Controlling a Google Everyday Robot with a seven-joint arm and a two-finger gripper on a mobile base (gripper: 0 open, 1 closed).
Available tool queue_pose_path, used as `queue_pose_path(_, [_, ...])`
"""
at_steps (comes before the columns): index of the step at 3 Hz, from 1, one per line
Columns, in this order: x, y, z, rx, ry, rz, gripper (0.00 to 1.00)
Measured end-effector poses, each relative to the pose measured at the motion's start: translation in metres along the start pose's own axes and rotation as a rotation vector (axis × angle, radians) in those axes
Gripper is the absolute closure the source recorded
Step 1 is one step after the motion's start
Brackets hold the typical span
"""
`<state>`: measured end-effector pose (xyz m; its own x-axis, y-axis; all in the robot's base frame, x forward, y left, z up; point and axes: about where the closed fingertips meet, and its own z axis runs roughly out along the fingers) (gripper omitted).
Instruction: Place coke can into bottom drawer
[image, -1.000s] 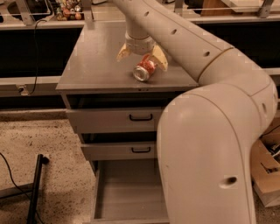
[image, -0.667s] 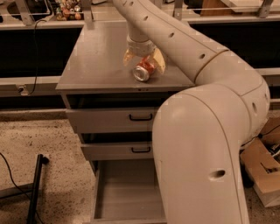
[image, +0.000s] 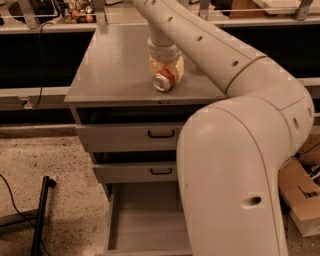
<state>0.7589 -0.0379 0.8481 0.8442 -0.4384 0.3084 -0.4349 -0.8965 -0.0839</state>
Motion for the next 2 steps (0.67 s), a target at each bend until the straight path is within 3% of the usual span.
queue_pose_path(1, [0.002, 0.013, -0.01, 0.003, -0.017, 0.089, 0.87])
queue_pose_path(2, [0.001, 0.037, -0.05, 0.011, -0.019, 0.259, 1.0])
